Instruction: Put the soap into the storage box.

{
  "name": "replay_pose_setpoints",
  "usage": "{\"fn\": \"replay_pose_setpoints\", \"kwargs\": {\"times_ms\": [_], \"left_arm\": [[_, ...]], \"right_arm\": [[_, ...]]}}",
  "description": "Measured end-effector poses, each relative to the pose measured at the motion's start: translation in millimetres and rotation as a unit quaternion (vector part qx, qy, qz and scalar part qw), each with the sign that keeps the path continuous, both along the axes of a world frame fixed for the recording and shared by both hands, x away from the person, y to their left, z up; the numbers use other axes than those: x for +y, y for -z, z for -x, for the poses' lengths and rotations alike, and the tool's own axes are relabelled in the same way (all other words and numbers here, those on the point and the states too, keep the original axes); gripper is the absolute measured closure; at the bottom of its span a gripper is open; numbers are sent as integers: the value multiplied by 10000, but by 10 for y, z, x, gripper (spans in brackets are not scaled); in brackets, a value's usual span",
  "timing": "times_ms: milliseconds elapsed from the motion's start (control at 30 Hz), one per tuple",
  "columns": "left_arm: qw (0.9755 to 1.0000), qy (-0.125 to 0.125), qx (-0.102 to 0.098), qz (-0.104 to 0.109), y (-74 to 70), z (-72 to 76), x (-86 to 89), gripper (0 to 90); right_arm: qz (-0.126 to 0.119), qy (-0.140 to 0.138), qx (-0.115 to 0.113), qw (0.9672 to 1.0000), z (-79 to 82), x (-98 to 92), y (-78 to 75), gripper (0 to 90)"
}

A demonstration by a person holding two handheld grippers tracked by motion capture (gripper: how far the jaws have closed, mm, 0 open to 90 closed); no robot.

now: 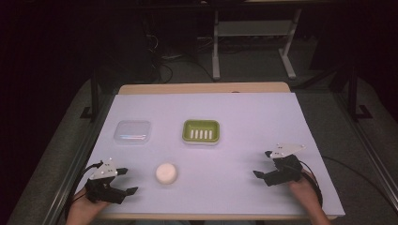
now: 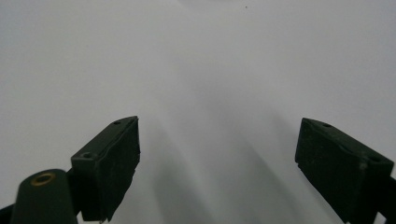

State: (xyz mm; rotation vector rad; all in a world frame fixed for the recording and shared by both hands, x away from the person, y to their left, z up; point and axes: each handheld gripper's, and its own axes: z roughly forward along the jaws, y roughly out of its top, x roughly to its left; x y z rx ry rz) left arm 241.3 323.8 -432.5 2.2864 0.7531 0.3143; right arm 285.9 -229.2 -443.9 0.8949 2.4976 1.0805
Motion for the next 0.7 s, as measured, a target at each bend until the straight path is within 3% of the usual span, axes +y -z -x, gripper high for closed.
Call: {"fn": "replay_pose_setpoints", "kwargs": {"times_ms": [133, 367, 700], "left_arm": [[9999, 63, -56, -134, -11, -3, -60, 197], [9999, 127, -60, -46, -8, -2, -131, 197], [9997, 202, -29, -122, -6, -1, -162, 191]], "right_arm": [[3, -38, -52, 10000, 28, 16, -21, 132], [29, -60, -77, 9999, 35, 33, -30, 132], [18, -33, -116, 9999, 32, 38, -35, 132]]}}
